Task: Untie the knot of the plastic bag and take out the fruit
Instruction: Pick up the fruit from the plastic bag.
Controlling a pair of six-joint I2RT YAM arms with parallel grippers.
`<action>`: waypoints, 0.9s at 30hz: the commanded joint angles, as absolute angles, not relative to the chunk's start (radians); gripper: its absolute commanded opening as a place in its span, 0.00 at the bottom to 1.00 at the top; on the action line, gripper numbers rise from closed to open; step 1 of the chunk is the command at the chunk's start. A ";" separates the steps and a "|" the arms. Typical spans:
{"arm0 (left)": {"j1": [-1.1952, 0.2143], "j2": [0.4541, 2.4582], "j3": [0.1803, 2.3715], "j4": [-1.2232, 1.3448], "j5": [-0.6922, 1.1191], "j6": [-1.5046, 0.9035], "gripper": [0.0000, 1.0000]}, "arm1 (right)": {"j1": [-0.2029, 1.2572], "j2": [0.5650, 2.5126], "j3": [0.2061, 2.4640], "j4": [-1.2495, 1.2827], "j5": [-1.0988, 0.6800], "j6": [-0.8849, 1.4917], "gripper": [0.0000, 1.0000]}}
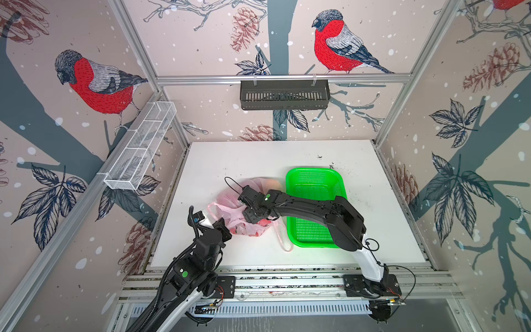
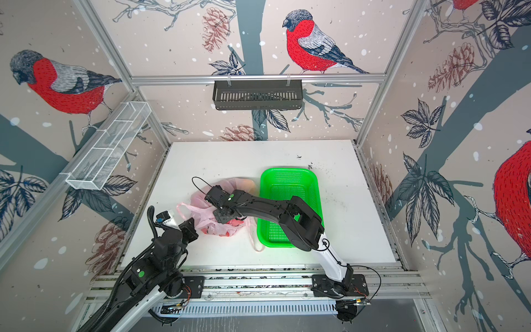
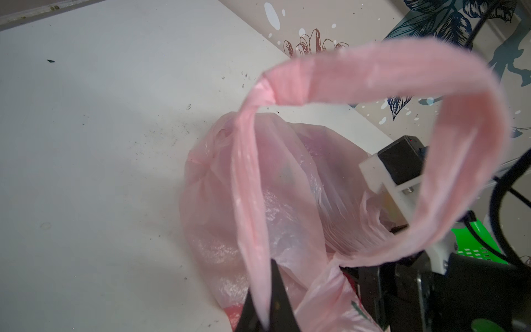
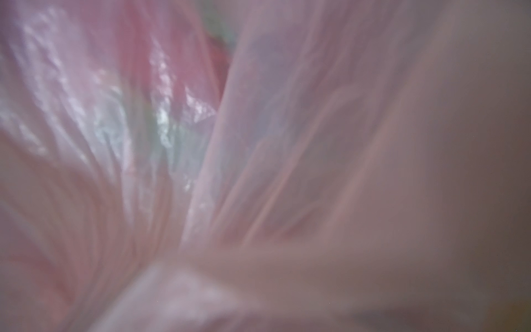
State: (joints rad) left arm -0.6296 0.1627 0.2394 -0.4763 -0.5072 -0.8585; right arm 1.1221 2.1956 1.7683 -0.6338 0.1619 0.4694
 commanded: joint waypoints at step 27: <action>-0.627 0.166 0.232 -0.464 -0.515 -0.869 0.00 | 1.113 2.212 1.797 -0.597 0.157 0.485 0.40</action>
